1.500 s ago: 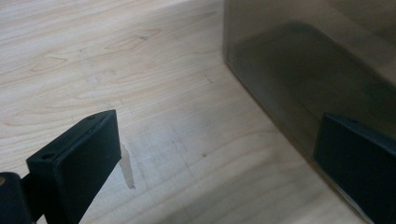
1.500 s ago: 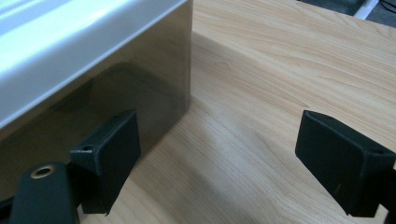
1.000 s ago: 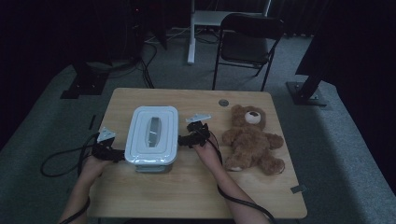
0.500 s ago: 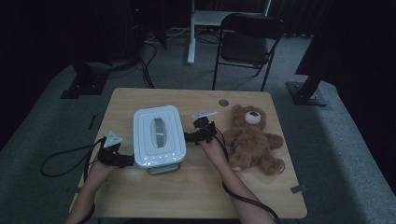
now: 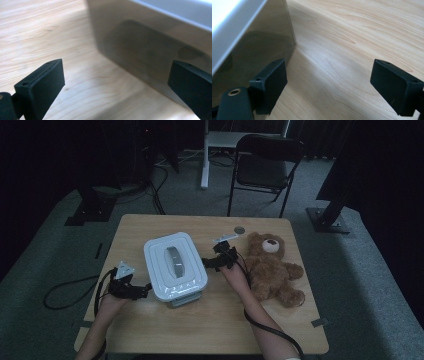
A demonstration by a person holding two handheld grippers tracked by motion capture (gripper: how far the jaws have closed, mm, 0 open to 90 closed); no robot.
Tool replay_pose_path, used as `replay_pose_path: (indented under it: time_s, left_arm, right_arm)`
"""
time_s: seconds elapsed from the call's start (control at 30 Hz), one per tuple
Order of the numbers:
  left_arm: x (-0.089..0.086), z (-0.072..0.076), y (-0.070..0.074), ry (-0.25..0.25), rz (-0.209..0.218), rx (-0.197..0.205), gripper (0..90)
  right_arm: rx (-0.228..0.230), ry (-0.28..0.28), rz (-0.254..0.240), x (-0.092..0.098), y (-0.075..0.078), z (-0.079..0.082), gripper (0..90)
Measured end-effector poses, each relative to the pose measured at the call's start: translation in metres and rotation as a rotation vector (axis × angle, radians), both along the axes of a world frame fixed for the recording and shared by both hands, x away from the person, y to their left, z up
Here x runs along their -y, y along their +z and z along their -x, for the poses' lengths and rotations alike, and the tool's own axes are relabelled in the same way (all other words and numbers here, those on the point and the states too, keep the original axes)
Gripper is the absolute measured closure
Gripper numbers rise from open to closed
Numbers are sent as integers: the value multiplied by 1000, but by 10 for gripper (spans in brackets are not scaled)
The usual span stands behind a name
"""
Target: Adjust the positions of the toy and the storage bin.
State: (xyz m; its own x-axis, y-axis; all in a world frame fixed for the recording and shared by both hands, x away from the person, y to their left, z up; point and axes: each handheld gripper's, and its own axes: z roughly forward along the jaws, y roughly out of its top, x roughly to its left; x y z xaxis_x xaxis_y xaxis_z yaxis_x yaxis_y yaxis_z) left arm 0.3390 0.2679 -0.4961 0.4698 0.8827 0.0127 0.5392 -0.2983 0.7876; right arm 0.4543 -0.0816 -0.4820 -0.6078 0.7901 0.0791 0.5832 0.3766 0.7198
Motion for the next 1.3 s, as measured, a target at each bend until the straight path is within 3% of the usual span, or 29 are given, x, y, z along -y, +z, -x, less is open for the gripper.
replay_pose_path:
  time_s: [0.1,0.23,0.5,0.6,0.67,0.73,1.0,1.3]
  left_arm:
    - [-2,-7,-2,51,-6,-3,18]
    - [0,-16,-7,76,-11,-15,18]
    - [7,-17,-12,52,-22,-32,17]
    - [9,-16,-12,31,-25,-51,18]
    - [11,-15,-11,33,-51,-45,18]
    - [12,-13,-10,28,-56,-40,18]
    - [26,-5,-3,-6,-86,-32,18]
    - [49,13,2,-54,-138,-34,18]
  right_arm:
    - [-18,-8,-1,-2,-4,-6,131]
    - [-42,-10,13,-7,-9,-12,132]
    - [-78,32,28,-14,-13,-20,134]
    - [-102,52,22,-17,-15,-18,142]
    - [-118,98,16,-21,-17,-16,164]
    - [-114,93,7,-21,-16,-13,166]
    - [-117,103,22,-10,-16,-4,176]
    - [-120,121,1,9,-17,9,190]
